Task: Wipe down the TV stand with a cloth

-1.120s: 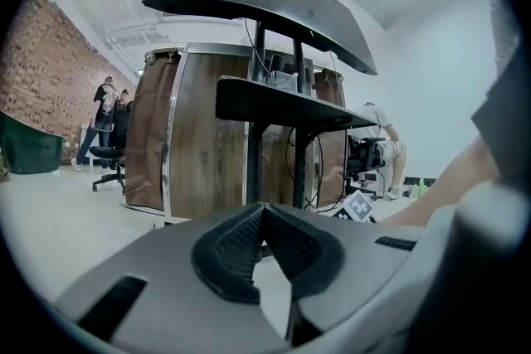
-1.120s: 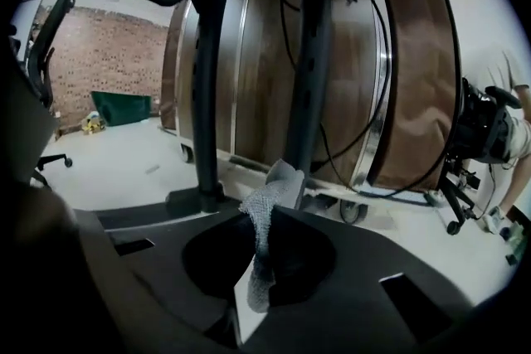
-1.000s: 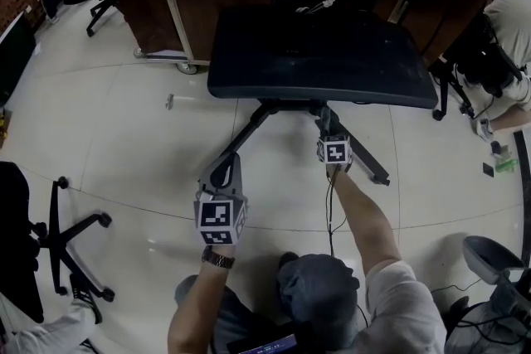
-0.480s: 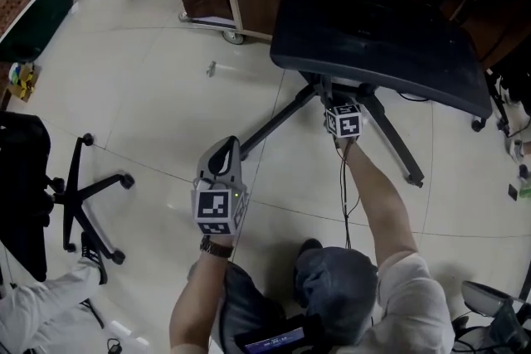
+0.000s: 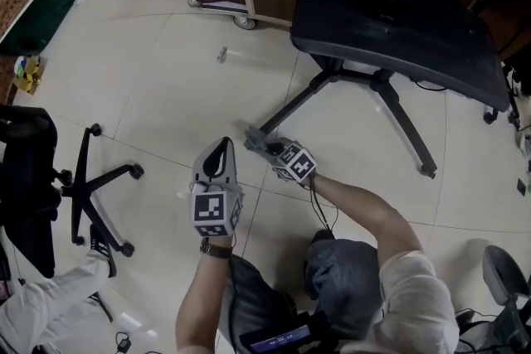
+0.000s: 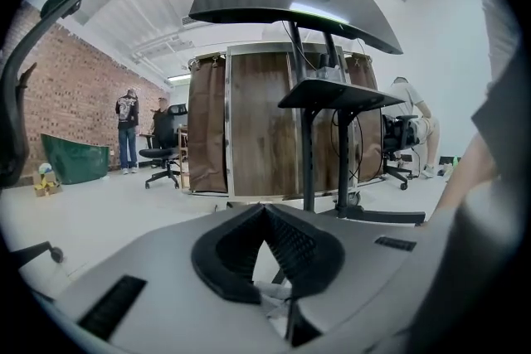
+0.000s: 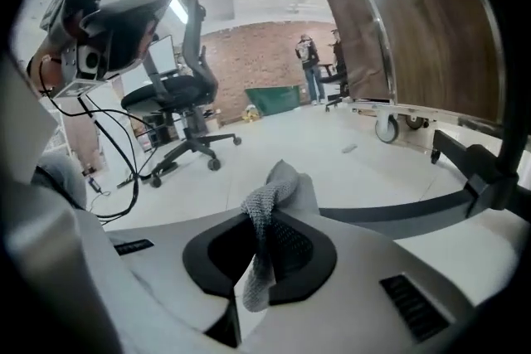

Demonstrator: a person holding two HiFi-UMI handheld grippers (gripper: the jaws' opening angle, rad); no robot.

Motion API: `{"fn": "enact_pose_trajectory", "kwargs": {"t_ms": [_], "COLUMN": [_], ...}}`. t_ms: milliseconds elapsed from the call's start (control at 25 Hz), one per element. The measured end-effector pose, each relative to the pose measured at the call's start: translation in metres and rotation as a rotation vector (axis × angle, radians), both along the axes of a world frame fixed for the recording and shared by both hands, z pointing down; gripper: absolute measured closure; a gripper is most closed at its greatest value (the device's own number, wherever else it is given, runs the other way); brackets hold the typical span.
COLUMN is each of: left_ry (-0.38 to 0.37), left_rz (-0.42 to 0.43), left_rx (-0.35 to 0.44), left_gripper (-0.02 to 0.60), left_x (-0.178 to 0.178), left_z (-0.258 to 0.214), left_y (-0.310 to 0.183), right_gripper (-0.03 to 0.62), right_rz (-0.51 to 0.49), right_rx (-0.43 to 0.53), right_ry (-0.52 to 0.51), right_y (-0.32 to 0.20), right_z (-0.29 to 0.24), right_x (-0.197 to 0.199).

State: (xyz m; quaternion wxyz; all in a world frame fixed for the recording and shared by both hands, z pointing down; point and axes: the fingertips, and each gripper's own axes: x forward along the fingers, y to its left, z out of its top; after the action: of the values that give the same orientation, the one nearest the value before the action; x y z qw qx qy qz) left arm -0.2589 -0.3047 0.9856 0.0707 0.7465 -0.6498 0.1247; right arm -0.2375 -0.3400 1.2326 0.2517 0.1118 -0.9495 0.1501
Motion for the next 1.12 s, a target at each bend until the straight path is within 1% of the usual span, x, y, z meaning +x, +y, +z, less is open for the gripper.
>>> {"fn": "enact_pose_trajectory", "kwargs": {"t_ms": [40, 80, 120, 160, 200, 320, 360, 400, 440, 520, 560, 680, 760, 840, 920, 1040, 1120], "left_ry": [0.001, 0.003, 0.007, 0.011, 0.016, 0.035, 0.04, 0.04, 0.039, 0.043, 0.049, 0.051, 0.037, 0.002, -0.03, -0.036, -0.026], "left_rz": [0.007, 0.015, 0.024, 0.035, 0.049, 0.097, 0.112, 0.124, 0.132, 0.142, 0.148, 0.169, 0.18, 0.196, 0.225, 0.272, 0.292], "left_rx": [0.001, 0.0, -0.001, -0.001, 0.003, 0.033, 0.039, 0.039, 0.031, 0.005, -0.004, -0.006, 0.001, 0.01, 0.024, 0.036, 0.035], "left_gripper": [0.574, 0.574, 0.574, 0.574, 0.574, 0.574, 0.574, 0.574, 0.574, 0.574, 0.574, 0.574, 0.574, 0.574, 0.574, 0.574, 0.574], "left_x": [0.002, 0.004, 0.008, 0.014, 0.021, 0.047, 0.055, 0.06, 0.064, 0.073, 0.08, 0.094, 0.099, 0.107, 0.121, 0.144, 0.153], "left_z": [0.001, 0.001, 0.002, 0.003, 0.001, -0.008, -0.01, -0.011, -0.009, -0.001, 0.003, 0.007, 0.007, 0.006, 0.003, -0.003, -0.004], "left_y": [-0.001, -0.003, -0.006, -0.01, -0.015, -0.032, -0.037, -0.04, -0.041, -0.043, -0.046, -0.062, -0.072, -0.076, -0.076, -0.074, -0.07], "right_gripper": [0.566, 0.566, 0.566, 0.566, 0.566, 0.566, 0.566, 0.566, 0.566, 0.566, 0.566, 0.566, 0.566, 0.566, 0.566, 0.566, 0.566], "right_rz": [0.013, 0.057, 0.13, 0.227, 0.339, 0.671, 0.754, 0.815, 0.855, 0.909, 0.944, 1.073, 1.12, 1.126, 1.145, 1.225, 1.301], "right_rx": [0.007, 0.019, 0.04, 0.07, 0.105, 0.18, 0.185, 0.177, 0.157, 0.113, 0.107, 0.107, 0.107, 0.116, 0.116, 0.083, 0.027], "right_ry": [-0.021, -0.044, -0.061, -0.068, -0.062, -0.003, 0.02, 0.041, 0.062, 0.101, 0.117, 0.145, 0.169, 0.199, 0.201, 0.162, 0.187], "right_y": [-0.002, -0.015, -0.037, -0.067, -0.101, -0.195, -0.216, -0.231, -0.238, -0.244, -0.247, -0.26, -0.255, -0.234, -0.205, -0.157, -0.113], "right_z": [-0.006, -0.014, -0.022, -0.029, -0.036, -0.052, -0.054, -0.051, -0.042, -0.024, -0.02, -0.017, -0.015, -0.012, -0.012, -0.009, 0.009], "right_x": [-0.002, 0.004, 0.019, 0.043, 0.077, 0.199, 0.237, 0.267, 0.29, 0.331, 0.354, 0.43, 0.471, 0.5, 0.526, 0.572, 0.607]}}
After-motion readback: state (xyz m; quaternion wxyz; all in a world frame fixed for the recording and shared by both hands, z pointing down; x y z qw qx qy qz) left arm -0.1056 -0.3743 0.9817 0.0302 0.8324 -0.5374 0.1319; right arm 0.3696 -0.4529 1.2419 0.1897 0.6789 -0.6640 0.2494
